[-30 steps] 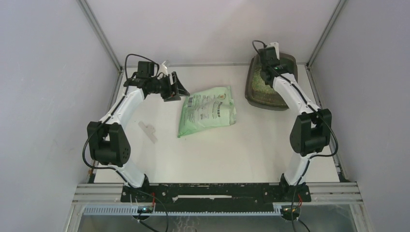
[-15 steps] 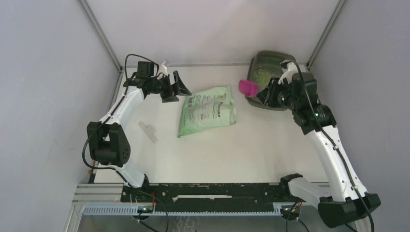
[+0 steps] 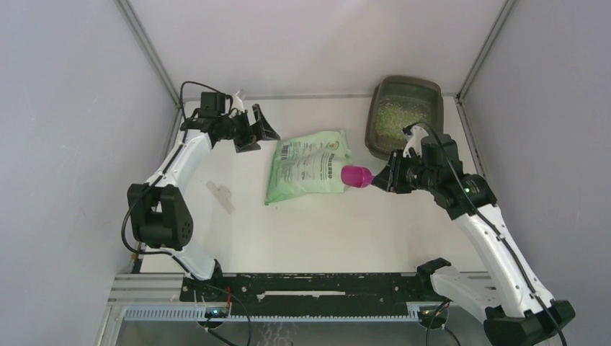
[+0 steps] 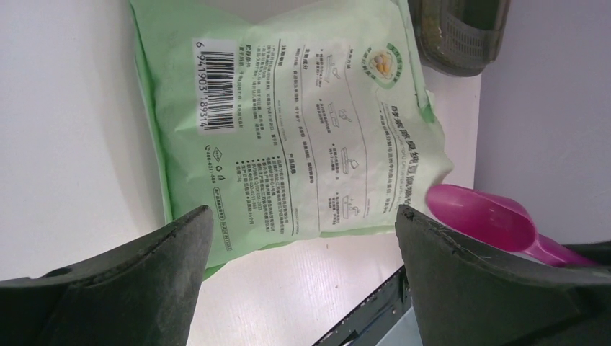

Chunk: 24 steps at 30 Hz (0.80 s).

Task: Fill the litter box with clean litter
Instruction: 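Scoop the cat litter from the cat litter bag.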

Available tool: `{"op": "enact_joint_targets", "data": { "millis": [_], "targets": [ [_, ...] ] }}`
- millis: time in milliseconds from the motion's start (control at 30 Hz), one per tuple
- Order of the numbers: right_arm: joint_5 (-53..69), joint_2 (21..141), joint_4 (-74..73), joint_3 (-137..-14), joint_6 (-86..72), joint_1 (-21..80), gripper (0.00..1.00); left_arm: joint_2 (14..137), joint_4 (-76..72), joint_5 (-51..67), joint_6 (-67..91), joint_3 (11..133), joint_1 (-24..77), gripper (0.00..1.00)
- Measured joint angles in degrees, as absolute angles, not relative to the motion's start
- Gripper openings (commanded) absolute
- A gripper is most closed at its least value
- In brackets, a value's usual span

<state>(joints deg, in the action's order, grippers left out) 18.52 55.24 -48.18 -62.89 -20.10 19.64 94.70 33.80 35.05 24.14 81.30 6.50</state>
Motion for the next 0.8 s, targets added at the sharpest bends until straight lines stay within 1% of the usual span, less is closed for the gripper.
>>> {"op": "enact_joint_targets", "data": {
  "millis": [167, 267, 433, 800],
  "targets": [
    [18.13, 50.76, -49.95, -62.87, -20.08, 19.42, 0.0, 94.7, 33.08, 34.04, 24.62, 79.81, 6.5, 1.0],
    [18.39, 50.0, -49.98, -62.11, -20.08, 18.83, 0.0, 94.7, 32.88, 33.36, 24.82, 79.18, 6.5, 1.0],
    [18.76, 51.31, -49.41, -58.87, -20.12, 17.72, 0.0, 94.7, 32.1, 32.58, 25.08, 77.97, 6.5, 1.0],
    [21.71, 53.34, -45.93, -57.76, -20.12, 14.13, 0.0, 94.7, 31.42, 31.66, 25.5, 77.56, 6.5, 1.0]
  ]
}}
